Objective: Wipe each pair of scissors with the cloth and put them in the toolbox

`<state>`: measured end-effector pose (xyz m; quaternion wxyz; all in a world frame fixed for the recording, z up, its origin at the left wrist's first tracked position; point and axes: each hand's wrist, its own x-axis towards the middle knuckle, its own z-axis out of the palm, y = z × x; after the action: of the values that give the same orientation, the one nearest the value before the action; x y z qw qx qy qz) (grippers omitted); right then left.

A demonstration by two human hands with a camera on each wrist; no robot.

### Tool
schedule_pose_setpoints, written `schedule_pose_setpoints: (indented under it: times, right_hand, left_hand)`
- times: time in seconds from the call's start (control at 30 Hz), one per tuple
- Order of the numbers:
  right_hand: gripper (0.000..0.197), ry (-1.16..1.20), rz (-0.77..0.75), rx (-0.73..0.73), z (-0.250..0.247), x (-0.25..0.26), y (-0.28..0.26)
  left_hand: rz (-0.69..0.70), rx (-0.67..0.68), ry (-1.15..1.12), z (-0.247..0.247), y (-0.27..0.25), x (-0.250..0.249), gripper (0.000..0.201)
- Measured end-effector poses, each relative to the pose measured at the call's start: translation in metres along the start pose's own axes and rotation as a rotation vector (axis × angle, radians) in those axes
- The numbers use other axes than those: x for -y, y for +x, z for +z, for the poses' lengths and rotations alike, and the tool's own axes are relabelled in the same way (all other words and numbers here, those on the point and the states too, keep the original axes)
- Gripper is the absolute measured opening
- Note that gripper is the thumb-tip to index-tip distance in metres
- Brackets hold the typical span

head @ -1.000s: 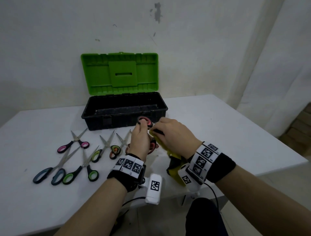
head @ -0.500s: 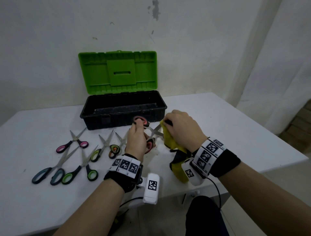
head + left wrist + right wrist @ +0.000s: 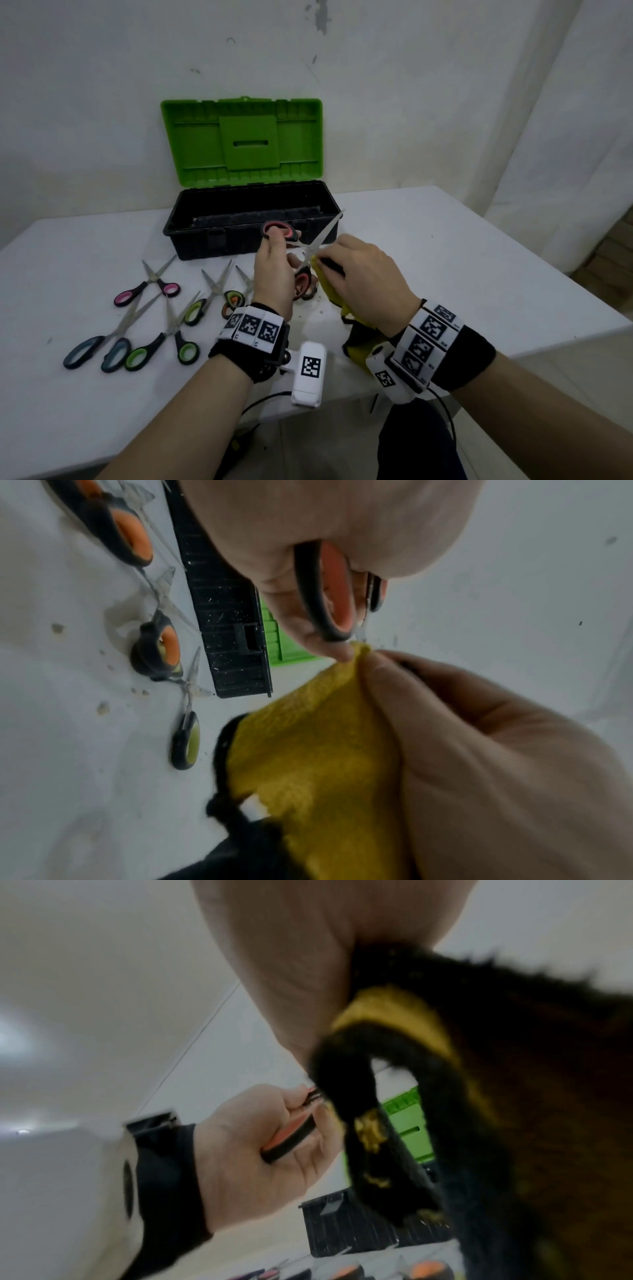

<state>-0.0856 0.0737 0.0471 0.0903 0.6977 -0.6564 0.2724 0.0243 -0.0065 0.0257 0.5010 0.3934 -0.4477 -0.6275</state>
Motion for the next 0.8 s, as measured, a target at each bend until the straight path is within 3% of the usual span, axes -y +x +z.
schedule_pose_setpoints:
  times: [0.1, 0.33, 0.47, 0.63, 0.8]
  right_hand:
    - [0.022, -0.007, -0.038, -0.071, -0.002, 0.008, 0.008]
    - [0.025, -0.148, -0.027, 0.193, -0.006, 0.009, 0.005]
    - [0.022, -0.068, -0.034, 0.086, -0.009, 0.013, 0.010]
    - [0.024, -0.071, 0.031, 0.148, 0.001, 0.013, 0.014]
    - [0.025, -0.025, 0.107, 0.053, -0.001, 0.004, 0.008]
  left_hand:
    - [0.024, 0.047, 0.020, 0.003, -0.002, 0.004, 0.034]
    - [-0.014, 0.027, 0.011, -0.002, -0.002, 0.009, 0.035]
    - [-0.042, 0.090, 0.016, 0.000, -0.001, 0.010, 0.034]
    - [0.015, 0.098, 0.077, 0.001, -0.002, 0.012, 0.038]
    - [0.042, 0.105, 0.097, -0.002, -0.005, 0.012, 0.036]
